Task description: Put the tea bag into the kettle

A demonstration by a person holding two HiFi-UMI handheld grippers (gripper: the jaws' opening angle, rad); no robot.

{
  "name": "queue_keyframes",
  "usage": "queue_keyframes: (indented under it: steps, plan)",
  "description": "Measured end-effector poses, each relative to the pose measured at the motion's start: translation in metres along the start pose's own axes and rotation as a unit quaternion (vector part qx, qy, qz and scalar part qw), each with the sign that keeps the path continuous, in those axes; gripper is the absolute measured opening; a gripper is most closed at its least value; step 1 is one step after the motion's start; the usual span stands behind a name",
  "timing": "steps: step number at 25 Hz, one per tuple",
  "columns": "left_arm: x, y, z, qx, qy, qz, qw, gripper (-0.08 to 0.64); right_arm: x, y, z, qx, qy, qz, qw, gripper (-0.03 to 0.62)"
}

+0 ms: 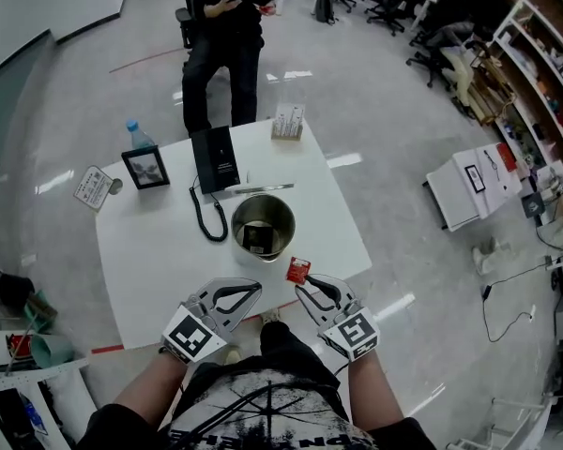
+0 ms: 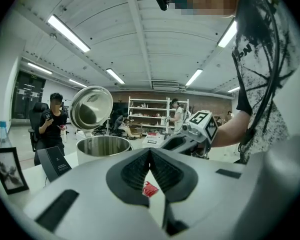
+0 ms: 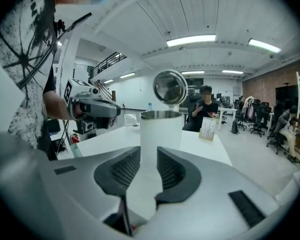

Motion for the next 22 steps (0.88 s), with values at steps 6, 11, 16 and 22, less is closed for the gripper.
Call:
queue_keyframes:
  steps: [6,11,16,22]
  plan:
    - [-0.008,0.003,0.013,0.021,0.021,-0.009,0.9995,0.008,-0.023,-0.019,0.047,-0.012,0.082,-0.009,0.997,0.184]
    - [-0.016,-0.003,0.028,0.044,0.04,-0.009,0.9982,0.008,-0.041,-0.035,0.08,-0.033,0.14,-0.013,0.99,0.262]
    - [-0.024,-0.006,0.04,0.066,0.054,-0.007,0.9963,0.008,-0.052,-0.046,0.111,-0.036,0.198,-0.014,0.979,0.298]
    - [-0.032,-0.006,0.047,0.105,0.053,-0.013,0.993,0.009,-0.059,-0.055,0.139,-0.029,0.245,-0.019,0.969,0.308]
Point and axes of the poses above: the fingertips, and each gripper's own axes: x backward along the fingers, y to its left, z out of its underside, the point moved 8 cm from there along x, backward along the fingers, and after that the axes turned 14 degrees about -y, right-handed, at the moved point
